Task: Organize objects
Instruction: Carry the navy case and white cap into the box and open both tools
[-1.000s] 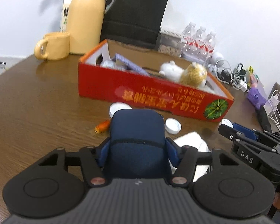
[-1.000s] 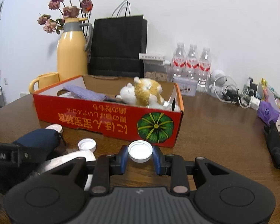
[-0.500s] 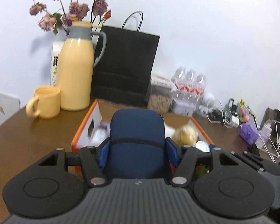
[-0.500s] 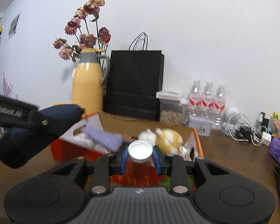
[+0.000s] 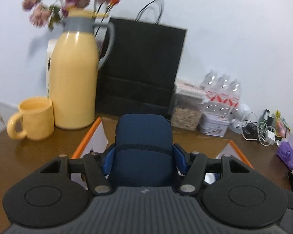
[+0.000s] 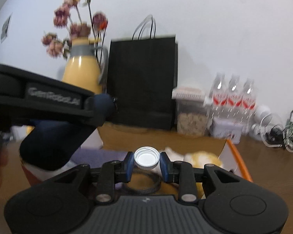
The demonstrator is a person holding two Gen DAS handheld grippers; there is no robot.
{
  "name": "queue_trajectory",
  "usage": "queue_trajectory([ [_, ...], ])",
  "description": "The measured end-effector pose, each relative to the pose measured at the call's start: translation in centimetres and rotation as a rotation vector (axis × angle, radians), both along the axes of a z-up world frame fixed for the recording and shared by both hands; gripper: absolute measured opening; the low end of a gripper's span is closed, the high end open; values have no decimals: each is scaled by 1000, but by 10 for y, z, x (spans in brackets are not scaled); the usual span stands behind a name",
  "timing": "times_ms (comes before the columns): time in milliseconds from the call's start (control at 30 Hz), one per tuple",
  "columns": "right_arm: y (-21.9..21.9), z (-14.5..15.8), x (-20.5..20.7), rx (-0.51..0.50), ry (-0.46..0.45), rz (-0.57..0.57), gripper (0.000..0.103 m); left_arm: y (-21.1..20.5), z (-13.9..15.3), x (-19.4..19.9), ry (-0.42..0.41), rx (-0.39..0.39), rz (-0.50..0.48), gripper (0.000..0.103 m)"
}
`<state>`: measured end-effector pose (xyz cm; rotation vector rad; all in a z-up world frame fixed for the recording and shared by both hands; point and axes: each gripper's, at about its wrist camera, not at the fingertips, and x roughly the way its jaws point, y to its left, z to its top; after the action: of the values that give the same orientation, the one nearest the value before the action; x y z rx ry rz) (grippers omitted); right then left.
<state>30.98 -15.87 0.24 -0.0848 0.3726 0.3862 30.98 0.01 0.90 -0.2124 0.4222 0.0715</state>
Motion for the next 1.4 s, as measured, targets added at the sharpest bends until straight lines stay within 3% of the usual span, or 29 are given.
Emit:
queue_trajectory([
  [167,1,-6,2,-6,29,-5,27,0,-17,9,55,27,-25,62],
  [367,1,-14,6,-27,70,-34,27,-3,-18,0,35,45,-17,65],
  [433,0,-15,6,-29,81,-40,28,-2,-18,-6,8,52,8,73],
  [467,0,-15,6,-30,83,-42,28,-3,-16,-8,-3,59,20,84],
  [533,0,-16,5,-32,88,-41,37,-1,-13,-16,-50,64,41,102],
  [633,1,-14,3,-41,68,-55,63,2,-8,-24,-89,59,52,103],
  [700,-1,-12,1,-25,63,-44,85,4,-6,-27,-95,45,51,103],
  [767,-1,-11,-2,-22,48,-37,98,6,-4,-28,-94,44,53,103],
  [900,-1,-7,-8,-34,29,-35,103,9,-1,-33,-92,36,56,103],
  [1400,-13,11,-55,-54,11,-27,103,24,8,-87,-79,56,90,103],
])
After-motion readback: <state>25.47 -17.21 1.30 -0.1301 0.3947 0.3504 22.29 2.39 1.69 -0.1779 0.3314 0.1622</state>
